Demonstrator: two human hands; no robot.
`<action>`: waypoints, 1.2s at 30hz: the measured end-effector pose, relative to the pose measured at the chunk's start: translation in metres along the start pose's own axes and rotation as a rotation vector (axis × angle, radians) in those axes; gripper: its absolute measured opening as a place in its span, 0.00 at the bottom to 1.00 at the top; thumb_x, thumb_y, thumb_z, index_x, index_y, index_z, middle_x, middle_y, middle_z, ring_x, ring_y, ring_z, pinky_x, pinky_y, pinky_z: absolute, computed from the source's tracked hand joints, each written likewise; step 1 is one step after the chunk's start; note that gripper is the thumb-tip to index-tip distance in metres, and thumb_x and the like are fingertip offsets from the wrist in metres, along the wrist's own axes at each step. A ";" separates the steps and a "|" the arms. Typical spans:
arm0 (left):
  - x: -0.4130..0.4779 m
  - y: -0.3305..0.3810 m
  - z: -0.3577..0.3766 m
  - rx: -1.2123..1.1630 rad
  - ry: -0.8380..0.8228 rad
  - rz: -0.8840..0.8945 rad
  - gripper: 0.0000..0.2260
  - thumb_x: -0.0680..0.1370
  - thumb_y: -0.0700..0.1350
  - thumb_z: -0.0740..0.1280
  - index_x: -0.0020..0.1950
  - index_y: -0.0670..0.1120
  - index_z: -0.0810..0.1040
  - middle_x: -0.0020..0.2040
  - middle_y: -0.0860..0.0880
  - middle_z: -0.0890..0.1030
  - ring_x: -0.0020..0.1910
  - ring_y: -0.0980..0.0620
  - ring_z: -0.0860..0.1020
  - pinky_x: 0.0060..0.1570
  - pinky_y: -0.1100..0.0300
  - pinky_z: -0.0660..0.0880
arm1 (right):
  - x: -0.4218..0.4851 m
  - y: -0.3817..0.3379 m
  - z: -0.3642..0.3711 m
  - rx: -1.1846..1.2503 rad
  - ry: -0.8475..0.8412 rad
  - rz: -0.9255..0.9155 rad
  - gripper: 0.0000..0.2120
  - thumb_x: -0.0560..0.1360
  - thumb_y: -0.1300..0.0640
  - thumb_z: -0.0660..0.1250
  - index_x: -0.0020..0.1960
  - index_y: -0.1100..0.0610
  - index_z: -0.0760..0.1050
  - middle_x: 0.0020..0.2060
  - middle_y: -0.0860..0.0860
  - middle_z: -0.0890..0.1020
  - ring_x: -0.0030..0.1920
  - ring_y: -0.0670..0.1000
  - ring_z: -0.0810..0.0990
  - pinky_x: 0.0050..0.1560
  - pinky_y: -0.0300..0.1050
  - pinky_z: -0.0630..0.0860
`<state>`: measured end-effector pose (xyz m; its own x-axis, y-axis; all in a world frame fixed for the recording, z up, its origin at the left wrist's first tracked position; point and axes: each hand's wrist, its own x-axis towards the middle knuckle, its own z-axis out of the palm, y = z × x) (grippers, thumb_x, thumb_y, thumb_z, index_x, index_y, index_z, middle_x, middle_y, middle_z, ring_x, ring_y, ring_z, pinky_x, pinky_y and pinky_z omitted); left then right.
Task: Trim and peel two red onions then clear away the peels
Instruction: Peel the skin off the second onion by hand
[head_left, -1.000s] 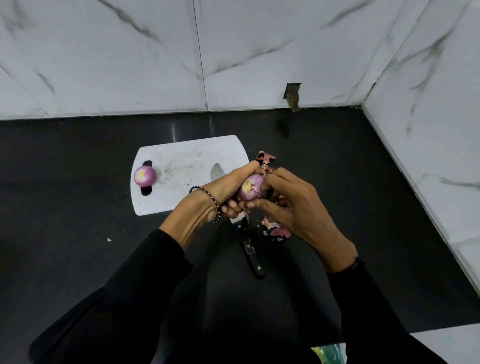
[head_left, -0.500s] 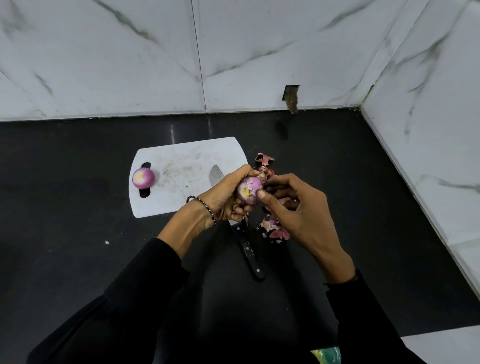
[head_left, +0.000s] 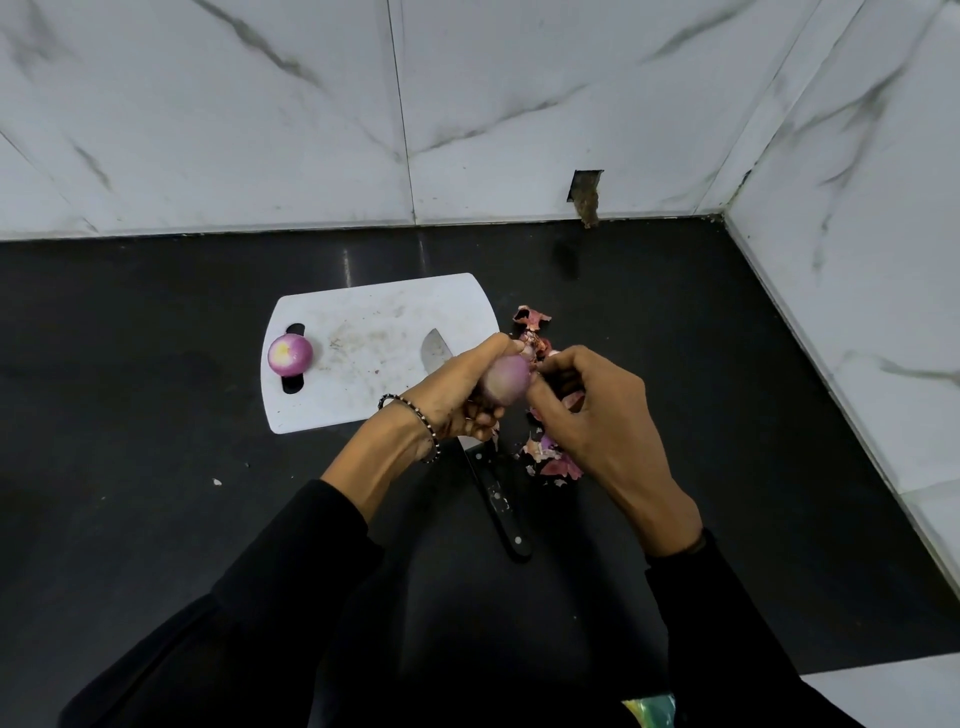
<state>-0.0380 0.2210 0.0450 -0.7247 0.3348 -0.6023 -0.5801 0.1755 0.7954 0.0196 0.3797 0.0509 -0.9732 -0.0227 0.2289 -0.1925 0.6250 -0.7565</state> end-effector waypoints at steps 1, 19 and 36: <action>0.000 -0.001 -0.001 -0.018 -0.009 -0.010 0.23 0.76 0.63 0.63 0.38 0.43 0.74 0.29 0.47 0.73 0.23 0.54 0.68 0.24 0.65 0.68 | 0.000 0.001 0.000 -0.004 0.002 0.019 0.07 0.77 0.55 0.70 0.52 0.57 0.79 0.44 0.47 0.81 0.43 0.41 0.80 0.44 0.30 0.75; -0.012 -0.006 -0.010 -0.324 -0.191 0.062 0.21 0.77 0.55 0.57 0.38 0.40 0.78 0.35 0.42 0.72 0.29 0.51 0.66 0.32 0.60 0.65 | -0.007 0.001 -0.004 0.049 0.098 0.034 0.08 0.79 0.61 0.69 0.58 0.55 0.79 0.46 0.46 0.83 0.46 0.39 0.82 0.47 0.30 0.78; -0.024 -0.019 -0.005 -0.369 -0.314 0.091 0.20 0.78 0.55 0.57 0.38 0.42 0.78 0.33 0.45 0.72 0.31 0.51 0.67 0.33 0.59 0.68 | -0.006 -0.011 0.026 0.179 0.090 0.240 0.07 0.81 0.51 0.66 0.56 0.52 0.78 0.50 0.44 0.80 0.49 0.39 0.78 0.48 0.31 0.74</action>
<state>-0.0109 0.2046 0.0440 -0.6638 0.6067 -0.4373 -0.6542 -0.1877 0.7327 0.0242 0.3534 0.0418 -0.9801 0.1829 0.0773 0.0151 0.4569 -0.8894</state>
